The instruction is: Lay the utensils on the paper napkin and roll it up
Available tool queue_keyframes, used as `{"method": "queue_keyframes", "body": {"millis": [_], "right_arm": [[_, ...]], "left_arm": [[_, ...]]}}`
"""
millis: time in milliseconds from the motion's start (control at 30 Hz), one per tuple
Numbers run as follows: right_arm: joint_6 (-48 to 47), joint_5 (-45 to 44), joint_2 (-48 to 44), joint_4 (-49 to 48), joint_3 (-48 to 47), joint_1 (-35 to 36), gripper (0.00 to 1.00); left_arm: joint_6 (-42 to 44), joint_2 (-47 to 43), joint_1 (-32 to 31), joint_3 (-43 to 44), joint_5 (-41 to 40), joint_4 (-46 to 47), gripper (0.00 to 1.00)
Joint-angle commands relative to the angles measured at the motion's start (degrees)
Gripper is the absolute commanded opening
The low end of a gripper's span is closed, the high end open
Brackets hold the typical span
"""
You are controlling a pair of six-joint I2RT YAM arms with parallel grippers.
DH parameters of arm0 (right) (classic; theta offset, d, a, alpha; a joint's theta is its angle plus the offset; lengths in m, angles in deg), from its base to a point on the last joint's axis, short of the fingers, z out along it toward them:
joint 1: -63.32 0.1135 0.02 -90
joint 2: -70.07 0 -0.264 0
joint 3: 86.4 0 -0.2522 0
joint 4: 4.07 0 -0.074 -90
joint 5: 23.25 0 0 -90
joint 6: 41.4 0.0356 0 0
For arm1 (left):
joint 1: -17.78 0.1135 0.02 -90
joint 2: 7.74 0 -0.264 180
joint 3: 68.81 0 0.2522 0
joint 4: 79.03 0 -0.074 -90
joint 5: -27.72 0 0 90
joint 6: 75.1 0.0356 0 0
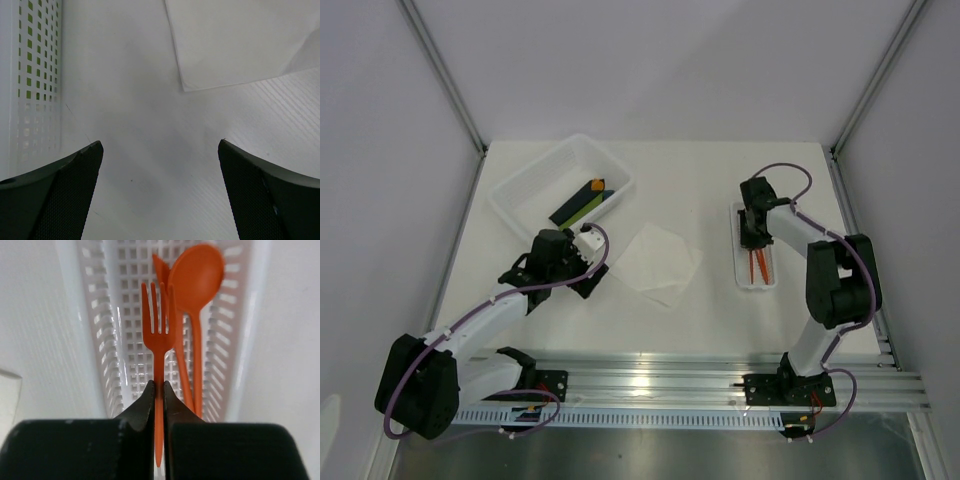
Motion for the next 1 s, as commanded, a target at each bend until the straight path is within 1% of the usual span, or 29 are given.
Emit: {"method": "queue_keyframes", "body": {"millis": [0, 67, 133, 167, 200, 233, 267, 300, 333, 367, 400, 433, 467, 567, 667, 800, 967], "right_arm": [[-0.1, -7.5, -8.5, 2.2, -6.9, 1.8, 0.00], [2.5, -11.2, -11.6, 2.3, -9.4, 4.7, 0.00], [7.8, -13.7, -16.0, 0.8, -9.6, 8.3, 0.00], [10.2, -14.2, -17.1, -0.2, -8.4, 13.6, 0.00], [12.7, -14.2, -18.0, -2.0, -7.2, 16.5, 0.00], [17.9, -13.4, -18.3, -6.9, -5.5, 19.4, 0.00], [20.3, -10.8, -17.5, -9.4, -4.0, 24.1, 0.00], [22.8, -9.8, -15.8, -11.2, -2.7, 26.1, 0.00], [26.6, -9.1, -10.5, -11.2, -3.7, 27.6, 0.00], [28.0, -9.1, -7.4, -10.5, -5.3, 30.5, 0.00], [28.6, -9.5, -4.2, -9.5, -9.2, 32.2, 0.00], [29.0, -9.9, 1.5, -7.8, -11.4, 33.6, 0.00], [29.6, -9.9, 4.1, -6.7, -13.7, 35.7, 0.00], [29.4, -9.0, 11.8, -3.7, -20.7, 37.3, 0.00], [29.4, -12.0, 14.9, -0.8, -23.5, 37.7, 0.00], [28.1, -12.7, 14.7, -1.4, -22.3, 37.7, 0.00], [23.5, -8.1, 13.4, -2.7, -22.5, 37.9, 0.00]], "left_arm": [[-0.6, 0.0, -0.2, 1.2, -0.6, 0.3, 1.00], [-0.5, -0.4, -0.2, 1.1, -0.9, 0.3, 0.99], [-0.7, -0.6, -0.2, 1.2, -1.3, 0.6, 1.00], [-0.7, -1.2, -0.2, 1.0, -1.9, 0.6, 0.99], [-0.7, -1.3, -0.2, 0.9, -2.2, 0.8, 0.99], [-0.7, -1.5, -0.2, 0.8, -2.7, 1.3, 1.00], [-0.7, -1.6, -0.2, 0.8, -3.9, 1.3, 0.99], [-0.8, -1.5, -0.2, 0.9, -4.4, 1.4, 1.00], [-1.0, -1.5, -0.2, 0.9, -5.1, 1.6, 0.99], [-1.0, -1.4, -0.2, 0.9, -5.9, 1.9, 0.99], [-1.1, -1.4, -0.1, 0.9, -6.0, 1.9, 0.99], [-1.2, -1.4, -0.2, 0.9, -6.3, 1.8, 1.00], [-1.2, -1.3, -0.1, 0.9, -6.4, 1.9, 1.00], [-1.2, -1.4, -0.1, 1.0, -5.9, 1.7, 1.00], [-1.1, -1.4, -0.1, 0.9, -5.9, 1.7, 0.99], [-1.1, -1.4, -0.2, 0.9, -5.8, 2.0, 0.99], [-1.0, -0.6, -0.1, 1.0, -5.6, 1.8, 1.00]]}}
